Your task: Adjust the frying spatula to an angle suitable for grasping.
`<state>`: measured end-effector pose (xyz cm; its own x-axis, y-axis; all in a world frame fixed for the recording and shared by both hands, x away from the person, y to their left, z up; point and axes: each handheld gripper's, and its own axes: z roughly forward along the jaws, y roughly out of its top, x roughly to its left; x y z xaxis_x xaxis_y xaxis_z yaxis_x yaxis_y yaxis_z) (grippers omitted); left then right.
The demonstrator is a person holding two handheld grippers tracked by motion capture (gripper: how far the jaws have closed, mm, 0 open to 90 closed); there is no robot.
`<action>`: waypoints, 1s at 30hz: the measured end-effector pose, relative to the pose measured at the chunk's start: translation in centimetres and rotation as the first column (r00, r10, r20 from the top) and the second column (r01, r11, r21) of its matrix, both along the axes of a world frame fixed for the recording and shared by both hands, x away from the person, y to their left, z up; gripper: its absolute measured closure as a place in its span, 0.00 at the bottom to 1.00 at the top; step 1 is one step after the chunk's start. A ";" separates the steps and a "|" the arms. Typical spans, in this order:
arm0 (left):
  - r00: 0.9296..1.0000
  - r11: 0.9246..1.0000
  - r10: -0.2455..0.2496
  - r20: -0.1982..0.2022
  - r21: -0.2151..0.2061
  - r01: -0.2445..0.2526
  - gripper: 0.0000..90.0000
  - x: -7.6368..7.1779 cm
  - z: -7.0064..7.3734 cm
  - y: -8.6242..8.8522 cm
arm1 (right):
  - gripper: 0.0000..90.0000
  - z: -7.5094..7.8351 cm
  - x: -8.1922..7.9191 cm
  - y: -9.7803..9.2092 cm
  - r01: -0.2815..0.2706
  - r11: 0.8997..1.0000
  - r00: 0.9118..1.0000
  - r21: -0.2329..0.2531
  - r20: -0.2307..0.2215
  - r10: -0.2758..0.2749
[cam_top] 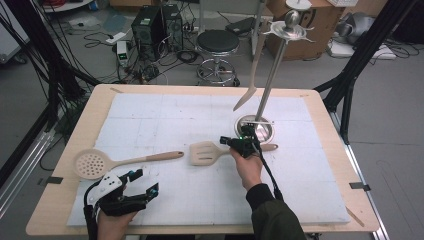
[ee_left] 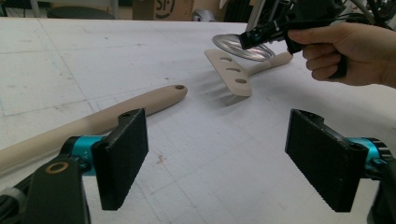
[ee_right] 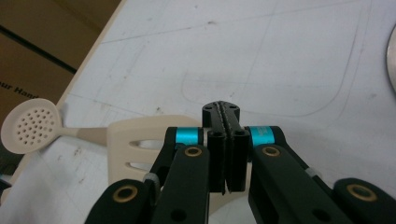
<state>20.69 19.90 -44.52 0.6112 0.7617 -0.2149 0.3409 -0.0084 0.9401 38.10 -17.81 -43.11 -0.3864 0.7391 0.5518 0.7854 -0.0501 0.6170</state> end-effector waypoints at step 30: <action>1.000 1.000 0.008 0.000 -0.004 -0.008 0.24 -0.2 0.0 0.2 | 1.00 -2.0 0.7 1.1 -0.013 0.985 0.996 -0.170 -0.093 -0.003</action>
<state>20.48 20.11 -44.48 0.6053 0.7657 -0.2176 0.3407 -0.0022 0.9402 38.77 -16.74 -45.15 -0.3434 0.8233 0.4520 0.8396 0.0535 0.5405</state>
